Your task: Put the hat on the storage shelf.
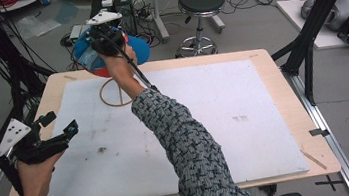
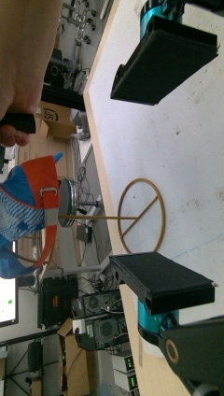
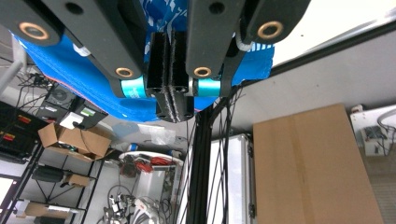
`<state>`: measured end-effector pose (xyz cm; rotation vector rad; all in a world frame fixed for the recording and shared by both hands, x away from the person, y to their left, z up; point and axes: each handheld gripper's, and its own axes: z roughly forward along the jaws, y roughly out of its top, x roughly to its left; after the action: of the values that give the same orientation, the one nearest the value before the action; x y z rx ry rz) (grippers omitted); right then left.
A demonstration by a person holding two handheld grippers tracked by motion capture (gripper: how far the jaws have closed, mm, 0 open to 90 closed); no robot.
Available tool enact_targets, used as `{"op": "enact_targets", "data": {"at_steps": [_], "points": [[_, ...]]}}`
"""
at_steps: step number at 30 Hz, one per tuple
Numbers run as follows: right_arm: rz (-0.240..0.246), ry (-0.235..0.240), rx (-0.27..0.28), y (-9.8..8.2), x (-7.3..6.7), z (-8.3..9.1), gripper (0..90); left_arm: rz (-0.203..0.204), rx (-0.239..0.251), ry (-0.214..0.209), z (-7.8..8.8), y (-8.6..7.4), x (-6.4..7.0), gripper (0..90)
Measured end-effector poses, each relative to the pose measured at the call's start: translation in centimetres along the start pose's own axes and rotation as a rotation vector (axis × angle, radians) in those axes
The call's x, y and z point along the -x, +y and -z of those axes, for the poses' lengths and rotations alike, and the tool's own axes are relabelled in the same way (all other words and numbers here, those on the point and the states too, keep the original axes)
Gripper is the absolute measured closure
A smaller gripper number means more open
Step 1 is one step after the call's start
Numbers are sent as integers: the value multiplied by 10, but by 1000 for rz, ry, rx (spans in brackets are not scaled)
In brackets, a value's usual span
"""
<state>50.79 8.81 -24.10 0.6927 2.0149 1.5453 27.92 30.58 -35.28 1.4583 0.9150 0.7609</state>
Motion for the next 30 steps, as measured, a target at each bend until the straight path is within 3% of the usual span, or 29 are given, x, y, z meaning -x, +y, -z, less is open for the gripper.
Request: {"op": "enact_targets", "data": {"at_steps": [12, 26, 30], "points": [[55, -33, -48, 0, -6, -15, 897, 1, 0, -2, 0, 0, -1, 176], [71, -54, -72, -5, -7, -22, 889, -3, -3, -8, 0, 0, 0, 176], [72, -56, -67, -6, -8, -23, 782, -2, -2, -8, 0, 0, 0, 176]]}}
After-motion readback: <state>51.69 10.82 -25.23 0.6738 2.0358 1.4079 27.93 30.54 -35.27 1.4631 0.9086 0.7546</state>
